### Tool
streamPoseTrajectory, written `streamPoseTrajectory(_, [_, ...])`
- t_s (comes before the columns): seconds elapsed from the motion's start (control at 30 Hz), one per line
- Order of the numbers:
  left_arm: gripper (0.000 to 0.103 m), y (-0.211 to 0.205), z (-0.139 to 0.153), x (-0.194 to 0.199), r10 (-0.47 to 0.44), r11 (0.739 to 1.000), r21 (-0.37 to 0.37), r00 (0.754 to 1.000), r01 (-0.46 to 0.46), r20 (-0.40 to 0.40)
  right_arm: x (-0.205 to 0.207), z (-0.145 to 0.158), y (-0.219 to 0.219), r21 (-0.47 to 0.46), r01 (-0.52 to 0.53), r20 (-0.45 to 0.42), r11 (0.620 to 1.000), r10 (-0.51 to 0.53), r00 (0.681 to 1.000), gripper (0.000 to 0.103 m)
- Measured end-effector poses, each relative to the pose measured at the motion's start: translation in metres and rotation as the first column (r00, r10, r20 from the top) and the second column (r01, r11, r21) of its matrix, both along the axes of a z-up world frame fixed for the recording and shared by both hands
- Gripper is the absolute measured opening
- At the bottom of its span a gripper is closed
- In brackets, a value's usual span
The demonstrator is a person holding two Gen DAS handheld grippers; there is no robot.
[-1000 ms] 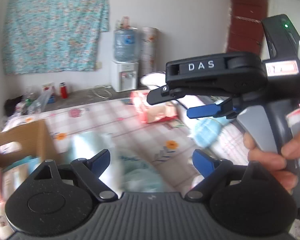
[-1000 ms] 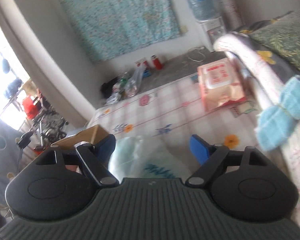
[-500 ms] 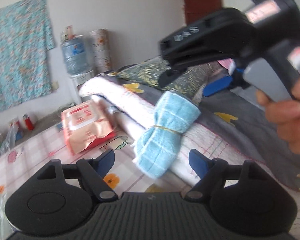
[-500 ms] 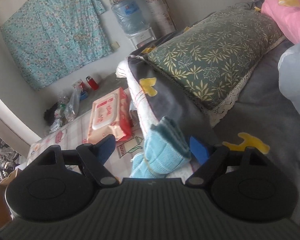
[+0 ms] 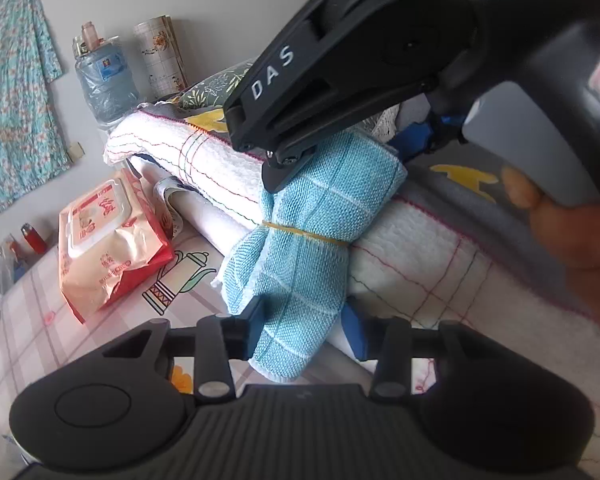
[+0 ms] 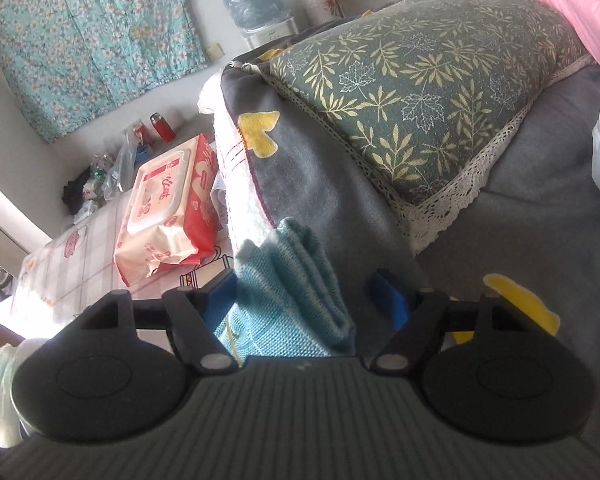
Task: Organize soft objects
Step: 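Move the right tool to the blue towel bundle and grasp it, then lift the blue towel bundle with the right tool and carry it into the box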
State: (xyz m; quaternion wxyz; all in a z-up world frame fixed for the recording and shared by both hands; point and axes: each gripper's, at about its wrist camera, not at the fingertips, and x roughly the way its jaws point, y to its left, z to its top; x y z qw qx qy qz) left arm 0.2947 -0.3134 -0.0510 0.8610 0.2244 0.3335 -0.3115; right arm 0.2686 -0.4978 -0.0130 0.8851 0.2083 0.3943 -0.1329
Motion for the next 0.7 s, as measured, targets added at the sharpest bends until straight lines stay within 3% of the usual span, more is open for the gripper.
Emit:
streamPoseTrajectory(0.1, [0.021,-0.003,-0.001,-0.003,-0.011,1.000,0.021,1.000,0.010,0.019,-0.001,0.001,0.003,-0.019,0.005,-0.002,1.000,-0.005,1.000,0.054])
streamPoseTrajectory(0.3, [0.013,0.003,0.008,-0.012,-0.013,1.000,0.004,0.998,0.013,0.064,-0.010,0.011,0.009,-0.031,0.009,0.032,0.999,-0.008,0.999,0.027])
streamPoseTrajectory(0.4, [0.013,0.011,0.020,-0.018,0.000,1.000,-0.021,0.997,0.002,0.079,-0.019,0.023,0.015,-0.034,0.006,0.056,0.999,-0.004,0.998,0.022])
streamPoseTrajectory(0.7, [0.013,0.043,0.071,-0.058,0.037,0.996,-0.086,0.982,-0.021,0.187,-0.058,0.085,0.050,-0.074,-0.033,0.169,0.997,0.045,0.985,0.021])
